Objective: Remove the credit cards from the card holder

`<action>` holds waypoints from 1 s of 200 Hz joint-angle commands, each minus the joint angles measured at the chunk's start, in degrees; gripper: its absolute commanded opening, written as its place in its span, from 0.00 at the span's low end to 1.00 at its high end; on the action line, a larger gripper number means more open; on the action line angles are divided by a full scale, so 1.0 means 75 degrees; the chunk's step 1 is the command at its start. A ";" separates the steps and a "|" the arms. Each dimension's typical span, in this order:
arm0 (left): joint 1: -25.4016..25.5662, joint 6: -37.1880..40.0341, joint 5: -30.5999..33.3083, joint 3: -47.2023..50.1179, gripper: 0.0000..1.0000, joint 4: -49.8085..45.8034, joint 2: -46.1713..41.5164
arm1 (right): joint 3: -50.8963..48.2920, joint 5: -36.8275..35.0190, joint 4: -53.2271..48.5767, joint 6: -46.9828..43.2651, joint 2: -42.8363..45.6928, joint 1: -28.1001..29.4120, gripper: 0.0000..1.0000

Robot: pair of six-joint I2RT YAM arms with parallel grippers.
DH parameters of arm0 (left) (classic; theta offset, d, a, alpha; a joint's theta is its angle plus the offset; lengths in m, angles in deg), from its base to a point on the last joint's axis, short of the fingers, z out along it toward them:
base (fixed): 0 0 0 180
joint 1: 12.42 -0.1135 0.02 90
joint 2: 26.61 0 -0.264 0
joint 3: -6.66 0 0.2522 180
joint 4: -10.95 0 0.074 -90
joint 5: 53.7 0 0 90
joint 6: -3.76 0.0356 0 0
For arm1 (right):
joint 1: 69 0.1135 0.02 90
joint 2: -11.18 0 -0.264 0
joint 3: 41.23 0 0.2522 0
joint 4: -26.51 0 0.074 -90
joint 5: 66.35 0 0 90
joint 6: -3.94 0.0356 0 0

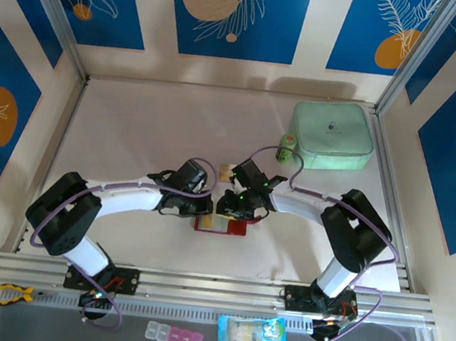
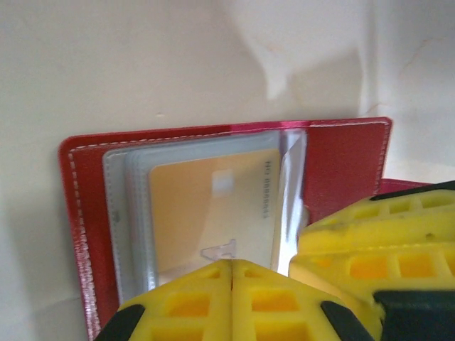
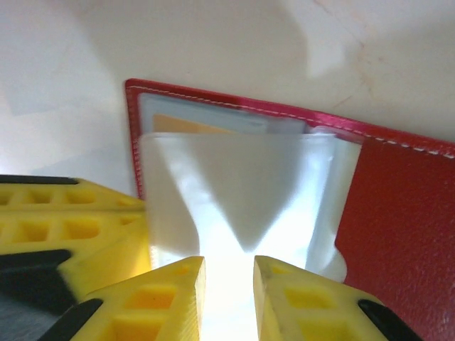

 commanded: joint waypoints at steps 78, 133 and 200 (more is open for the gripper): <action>0.0594 -0.0094 -0.0443 -0.1147 0.08 0.0141 0.1019 | -0.0746 -0.0376 -0.0971 -0.0298 0.1800 -0.0830 0.26; 0.0695 -0.0035 -0.0422 -0.1358 0.11 0.0159 0.1278 | -0.0969 -0.0272 -0.1042 -0.0317 0.2170 -0.1081 0.27; 0.0470 0.0327 0.0151 -0.1046 0.13 -0.0387 0.0611 | -0.0849 0.0032 -0.0669 -0.0189 0.1719 -0.0888 0.27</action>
